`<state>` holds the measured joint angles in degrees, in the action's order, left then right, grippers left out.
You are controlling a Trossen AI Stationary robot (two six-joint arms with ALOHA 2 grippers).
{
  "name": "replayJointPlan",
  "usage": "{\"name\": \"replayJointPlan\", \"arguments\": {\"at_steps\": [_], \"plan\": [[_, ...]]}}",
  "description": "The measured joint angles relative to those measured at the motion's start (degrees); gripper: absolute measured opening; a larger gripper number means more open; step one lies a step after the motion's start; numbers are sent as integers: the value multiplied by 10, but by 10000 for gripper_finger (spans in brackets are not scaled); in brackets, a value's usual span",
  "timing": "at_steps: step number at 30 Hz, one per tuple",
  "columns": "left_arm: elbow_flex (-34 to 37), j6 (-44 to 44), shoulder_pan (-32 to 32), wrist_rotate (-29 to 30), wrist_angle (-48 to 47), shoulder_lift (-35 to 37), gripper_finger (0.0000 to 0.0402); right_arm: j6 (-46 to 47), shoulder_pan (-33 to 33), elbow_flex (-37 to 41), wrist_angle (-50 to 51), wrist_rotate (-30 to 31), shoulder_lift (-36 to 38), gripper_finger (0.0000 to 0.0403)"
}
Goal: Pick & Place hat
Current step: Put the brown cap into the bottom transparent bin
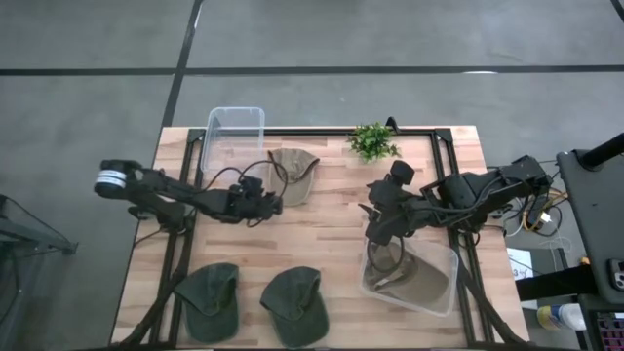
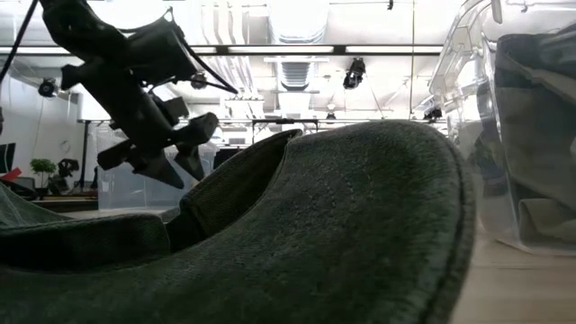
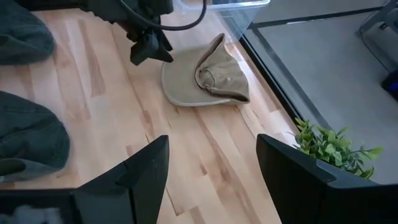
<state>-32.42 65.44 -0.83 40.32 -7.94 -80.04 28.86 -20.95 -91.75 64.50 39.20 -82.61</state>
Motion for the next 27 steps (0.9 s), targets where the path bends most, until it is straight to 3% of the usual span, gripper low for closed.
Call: {"name": "replayJointPlan", "arguments": {"at_steps": [6, 9, 17, 27], "plan": [[0, -28, 21, -15, 43, -33, 194, -1, 0, 1, -2, 0, 0, 237], [0, -41, 30, -33, 46, -52, 172, -1, 0, 1, -2, -1, 0, 237], [-3, -48, 30, -22, 80, -83, 20, 0, 0, 1, -4, -2, 0, 237], [1, -137, -8, -23, 166, -20, 6, 1, 0, 12, -6, -1, 0, 237]]}}
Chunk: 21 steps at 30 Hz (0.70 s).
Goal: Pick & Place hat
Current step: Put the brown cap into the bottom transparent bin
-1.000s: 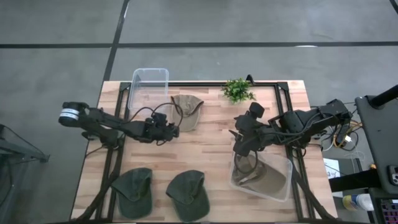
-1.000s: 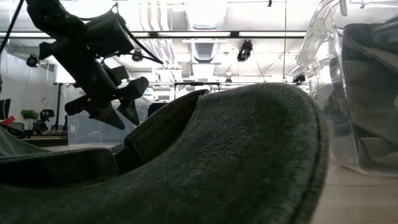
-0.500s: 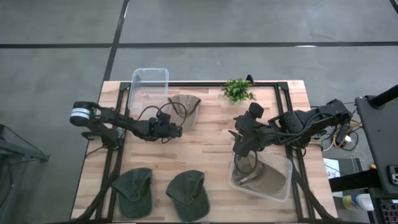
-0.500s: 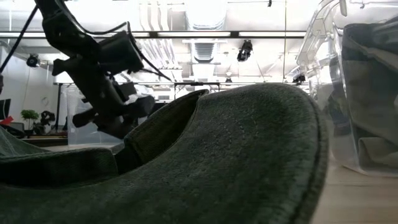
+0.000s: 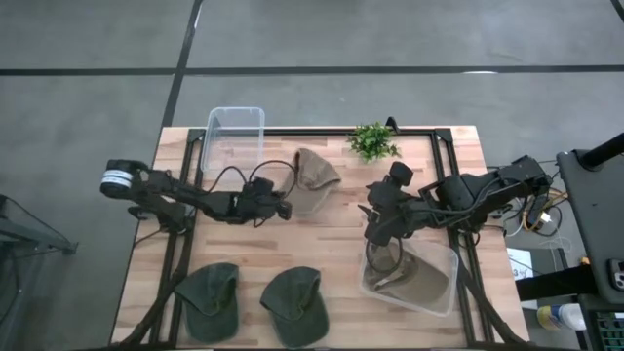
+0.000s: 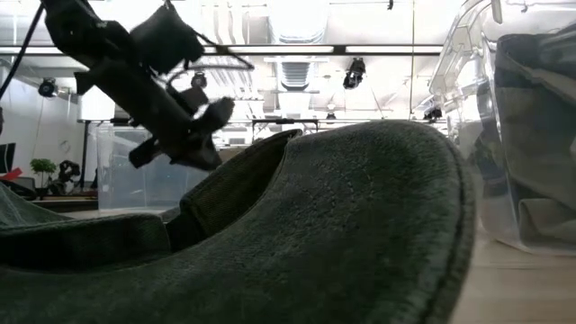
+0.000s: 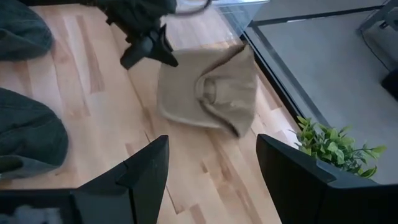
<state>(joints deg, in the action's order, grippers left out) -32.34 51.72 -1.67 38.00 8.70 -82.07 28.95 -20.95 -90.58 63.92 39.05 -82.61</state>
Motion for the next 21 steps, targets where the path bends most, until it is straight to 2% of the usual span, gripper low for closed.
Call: {"name": "replayJointPlan", "arguments": {"at_steps": [12, 16, 21], "plan": [[0, -88, -51, 93, 35, 101, 6, 6, 0, 22, -37, 0, 0, 237], [0, -179, -63, 110, 114, 139, 6, -7, 0, 31, -68, 5, 0, 235], [0, -307, -69, 110, 223, 178, 6, -15, 0, 37, -97, 54, 0, 227]]}}
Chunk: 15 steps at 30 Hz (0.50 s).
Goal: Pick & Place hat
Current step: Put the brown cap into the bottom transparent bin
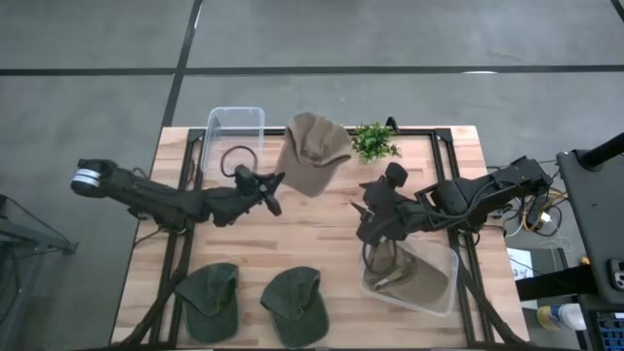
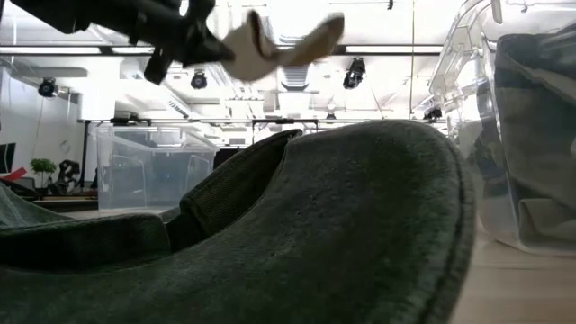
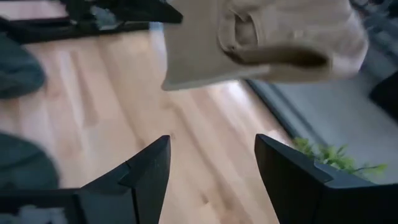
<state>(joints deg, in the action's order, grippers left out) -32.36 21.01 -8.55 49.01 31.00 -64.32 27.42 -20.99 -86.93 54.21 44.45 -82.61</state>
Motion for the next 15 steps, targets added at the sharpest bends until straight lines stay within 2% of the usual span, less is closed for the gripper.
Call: {"name": "replayJointPlan", "arguments": {"at_steps": [3, 7, 11, 15], "plan": [[0, -73, 0, 0, 58, 16, 6, -17, 0, 4, -27, 39, 0, 224], [0, -155, 0, -24, 147, 27, 6, -62, -1, 13, -105, 51, 0, 225], [0, -218, -1, -68, 214, 27, 6, -162, -1, 38, -244, 52, 0, 228], [-1, -262, 0, -71, 243, 27, 6, -248, 0, 67, -386, 52, 0, 227]]}}
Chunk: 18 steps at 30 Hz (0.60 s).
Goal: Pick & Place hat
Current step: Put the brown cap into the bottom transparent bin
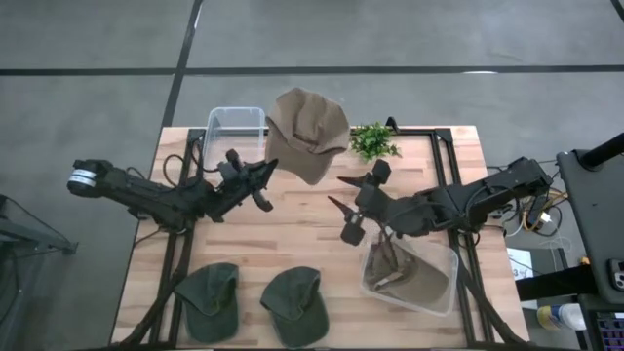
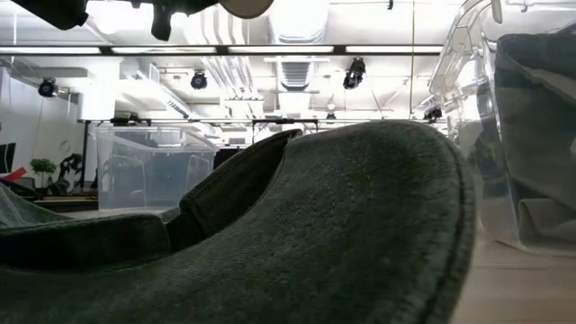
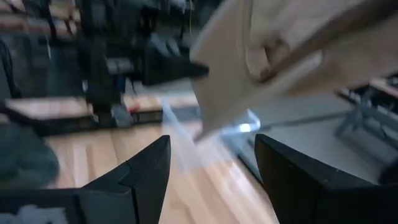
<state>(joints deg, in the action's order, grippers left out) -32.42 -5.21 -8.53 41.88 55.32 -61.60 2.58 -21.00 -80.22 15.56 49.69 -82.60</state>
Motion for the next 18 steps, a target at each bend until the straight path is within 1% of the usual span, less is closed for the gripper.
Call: {"name": "replayJointPlan", "arguments": {"at_steps": [4, 7, 10, 15, 18], "plan": [[0, -28, 0, -25, 20, 1, 6, -81, 3, 34, -128, 0, 0, 224], [0, -29, -1, -44, 27, 1, 6, -100, 10, 57, -209, 0, 0, 224], [0, -31, -1, -68, 35, 4, 6, -102, 19, 68, -232, 0, 0, 224], [0, -35, -1, -69, 37, 8, 6, -88, 36, 72, -241, -3, 0, 224], [0, -45, -1, -68, 38, 7, 6, -87, 45, 73, -246, -23, 0, 224]]}}
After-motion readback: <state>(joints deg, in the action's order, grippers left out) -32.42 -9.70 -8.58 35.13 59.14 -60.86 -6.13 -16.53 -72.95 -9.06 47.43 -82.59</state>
